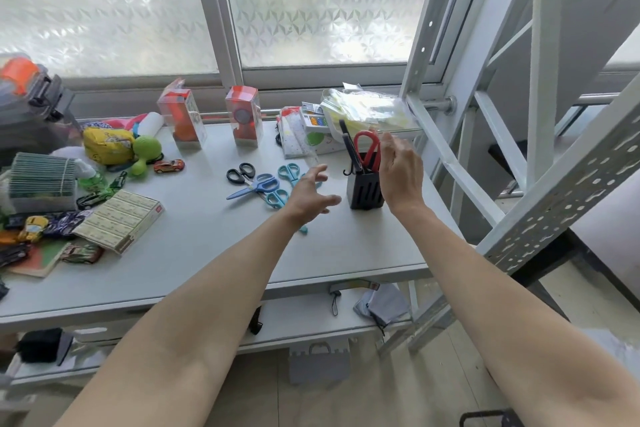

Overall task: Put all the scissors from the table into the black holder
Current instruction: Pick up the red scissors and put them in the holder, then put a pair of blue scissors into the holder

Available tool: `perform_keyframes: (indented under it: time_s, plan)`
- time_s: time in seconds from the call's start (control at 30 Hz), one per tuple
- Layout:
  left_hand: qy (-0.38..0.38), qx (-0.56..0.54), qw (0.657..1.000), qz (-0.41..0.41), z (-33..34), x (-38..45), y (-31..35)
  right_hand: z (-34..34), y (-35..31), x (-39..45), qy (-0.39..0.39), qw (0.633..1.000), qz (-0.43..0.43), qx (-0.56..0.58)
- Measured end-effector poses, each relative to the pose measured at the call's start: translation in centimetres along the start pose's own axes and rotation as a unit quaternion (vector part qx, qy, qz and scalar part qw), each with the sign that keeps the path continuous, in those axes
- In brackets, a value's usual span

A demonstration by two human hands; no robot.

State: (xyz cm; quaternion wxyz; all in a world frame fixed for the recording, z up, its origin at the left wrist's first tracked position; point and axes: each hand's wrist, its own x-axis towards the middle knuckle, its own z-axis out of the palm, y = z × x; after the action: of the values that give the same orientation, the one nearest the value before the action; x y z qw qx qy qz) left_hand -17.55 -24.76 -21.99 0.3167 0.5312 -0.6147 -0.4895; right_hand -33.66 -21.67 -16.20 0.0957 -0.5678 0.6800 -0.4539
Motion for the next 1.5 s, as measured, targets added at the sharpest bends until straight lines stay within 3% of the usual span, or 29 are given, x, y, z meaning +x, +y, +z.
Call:
perform_keyframes:
  time_s: [0.27, 0.37, 0.43, 0.53, 0.63, 0.7, 0.77, 0.87, 1.07, 1.2, 1.5]
  plan:
    - [0.14, -0.001, 0.99, -0.023, -5.8, -1.5, -3.4, 0.9, 0.4, 0.3, 0.099, 0.995, 0.015, 0.001]
    - [0.203, 0.023, 0.978, -0.048, -7.6, -2.1, -4.8, 0.6, -1.6, -0.6, 0.219, 0.971, -0.086, -0.037]
    - [0.224, 0.033, 0.972, -0.069, -8.2, -2.6, -5.7, 1.3, -3.7, -2.2, 0.229, 0.954, -0.191, -0.004]
    - [0.235, 0.046, 0.966, -0.098, -8.7, -3.2, -7.1, 4.8, -5.6, -5.2, 0.085, 0.952, -0.29, 0.036]
    - [0.23, 0.064, 0.965, -0.105, -8.9, -3.8, -8.0, 9.5, -5.0, -6.5, -0.124, 0.964, -0.223, -0.069]
    - [0.223, 0.078, 0.966, -0.104, -9.0, -4.1, -8.6, 12.0, -4.2, -6.4, -0.233, 0.943, -0.164, -0.174]
    - [0.217, 0.088, 0.966, -0.11, -9.1, -4.3, -8.9, 13.5, -3.9, -6.1, -0.285, 0.916, -0.142, -0.245]
    - [0.206, 0.105, 0.966, -0.113, -9.3, -4.6, -9.2, 15.1, -3.7, -5.5, -0.303, 0.899, -0.127, -0.291]
    - [0.146, 0.192, 0.967, -0.084, -9.0, -5.1, -8.5, 15.7, -3.1, -5.0, -0.297, 0.901, -0.138, -0.286]
    - [0.123, 0.204, 0.97, -0.057, -8.5, -5.0, -8.2, 13.5, -1.4, -5.7, -0.285, 0.925, -0.135, -0.214]
    - [0.046, 0.159, 0.986, 0.001, -2.2, -1.9, -3.3, 4.5, 3.7, -8.0, -0.061, 0.989, -0.132, 0.017]
